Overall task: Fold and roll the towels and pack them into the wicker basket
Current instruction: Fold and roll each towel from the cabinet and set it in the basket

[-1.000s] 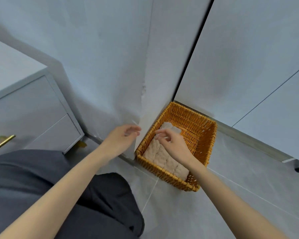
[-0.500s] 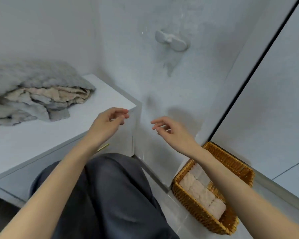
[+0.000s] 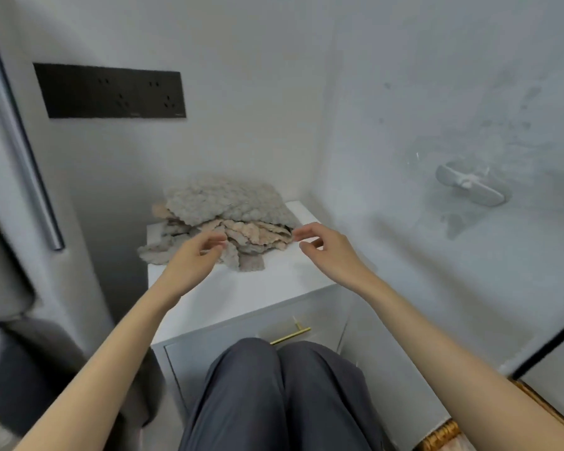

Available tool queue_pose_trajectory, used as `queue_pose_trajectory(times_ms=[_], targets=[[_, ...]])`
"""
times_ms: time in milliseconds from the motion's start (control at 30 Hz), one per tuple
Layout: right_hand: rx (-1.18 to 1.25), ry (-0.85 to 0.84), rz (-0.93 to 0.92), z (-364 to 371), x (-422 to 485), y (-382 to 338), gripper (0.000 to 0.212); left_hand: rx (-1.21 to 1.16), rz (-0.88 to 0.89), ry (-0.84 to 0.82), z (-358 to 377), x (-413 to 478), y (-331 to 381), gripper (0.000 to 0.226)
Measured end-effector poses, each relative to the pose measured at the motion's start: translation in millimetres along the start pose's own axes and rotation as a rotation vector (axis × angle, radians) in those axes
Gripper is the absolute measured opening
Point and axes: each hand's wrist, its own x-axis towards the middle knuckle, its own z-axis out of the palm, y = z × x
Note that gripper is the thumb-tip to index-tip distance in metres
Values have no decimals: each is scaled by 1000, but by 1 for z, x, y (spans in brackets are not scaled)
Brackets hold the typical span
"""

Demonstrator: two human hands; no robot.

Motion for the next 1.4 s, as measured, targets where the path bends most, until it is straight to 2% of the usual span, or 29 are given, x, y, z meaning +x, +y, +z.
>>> queue_pose_trajectory(times_ms=[233,333,433,600,667,767,833,967,1133,1233,1267,1333,1400], targets=[[-47,-88,-93,51,63,-24,31,444,-142,-137,-6,10,-62,43],[-88,-125,-139,77,89,-33,29,631,-106,-112,-3,10,-83,43],[-192,-150,-205,102,113,-41,31,786,-43,-44,-3,12,-92,32],[-518,-33,-328,127,136,-44,33,848,-9,26,-1,16,-94,31],[-618,31,-363,133,142,-43,28,860,-9,39,0,18,-95,33],[-669,120,-389,134,147,-38,13,905,-10,60,2,20,-94,34],[-689,135,-406,132,150,-35,12,922,-19,50,3,21,-92,35],[-680,148,-412,123,154,-36,15,922,-30,12,2,23,-92,36],[-273,265,-323,84,154,-58,15,825,-68,-24,-4,24,-83,33],[-30,248,-249,47,153,-69,13,615,-36,158,-4,24,-68,27],[29,252,-232,34,151,-73,11,548,16,246,-2,24,-60,31],[91,277,-222,16,147,-82,8,389,124,362,2,26,-40,59],[121,297,-233,-2,141,-91,5,217,206,355,6,30,-14,89]])
